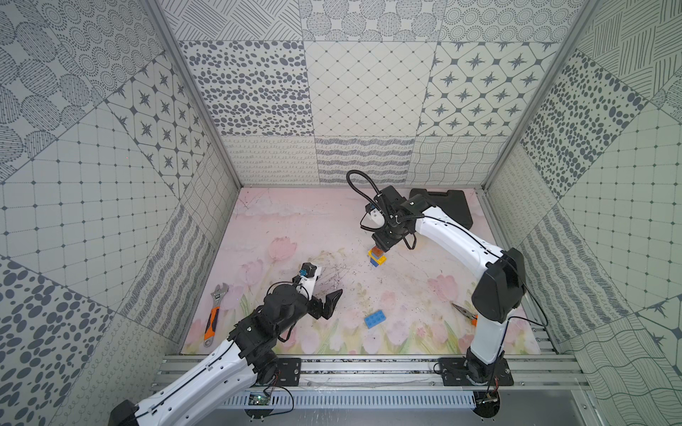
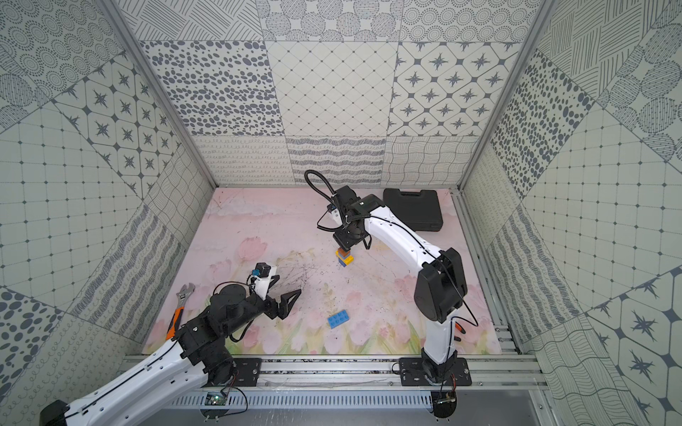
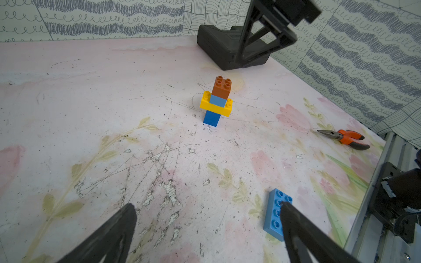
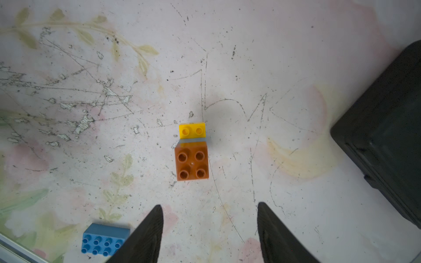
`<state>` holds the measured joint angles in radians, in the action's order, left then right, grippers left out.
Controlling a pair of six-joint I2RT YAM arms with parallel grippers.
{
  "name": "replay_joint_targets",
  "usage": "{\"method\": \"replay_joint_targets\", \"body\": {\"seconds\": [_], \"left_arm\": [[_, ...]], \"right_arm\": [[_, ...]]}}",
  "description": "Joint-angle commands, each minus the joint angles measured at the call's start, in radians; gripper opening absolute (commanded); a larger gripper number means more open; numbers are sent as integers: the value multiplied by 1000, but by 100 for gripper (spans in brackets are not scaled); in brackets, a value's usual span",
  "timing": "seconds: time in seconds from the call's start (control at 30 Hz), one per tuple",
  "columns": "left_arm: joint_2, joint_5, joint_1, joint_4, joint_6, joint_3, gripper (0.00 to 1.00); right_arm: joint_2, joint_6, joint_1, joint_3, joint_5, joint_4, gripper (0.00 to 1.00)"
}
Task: Assemble the letter f with lego
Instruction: Assemble the lego brick at the center of the board, then adjust the lego brick at the center of the board.
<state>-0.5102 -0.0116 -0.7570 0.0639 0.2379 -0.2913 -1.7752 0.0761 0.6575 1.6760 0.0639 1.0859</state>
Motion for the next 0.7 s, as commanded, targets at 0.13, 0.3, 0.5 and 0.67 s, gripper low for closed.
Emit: {"method": "replay_joint_targets", "body": {"seconds": [0.13,0.3,0.5,0.67], "left_arm": [[2,-6,1,-8,12,-13,99],[15,-19,1,11,11,-19,99],[19,-24,2,14,11,-18,99],[9,-21,1,13,13,-19,99]], "right_arm": [[237,-116,149,-297,-17,-144,70],[323,-223,284,-478,-36,-228,70],[341,-288,365,-653,-88,-332,72],[287,-275,415,-717,-69,-395,73]]}}
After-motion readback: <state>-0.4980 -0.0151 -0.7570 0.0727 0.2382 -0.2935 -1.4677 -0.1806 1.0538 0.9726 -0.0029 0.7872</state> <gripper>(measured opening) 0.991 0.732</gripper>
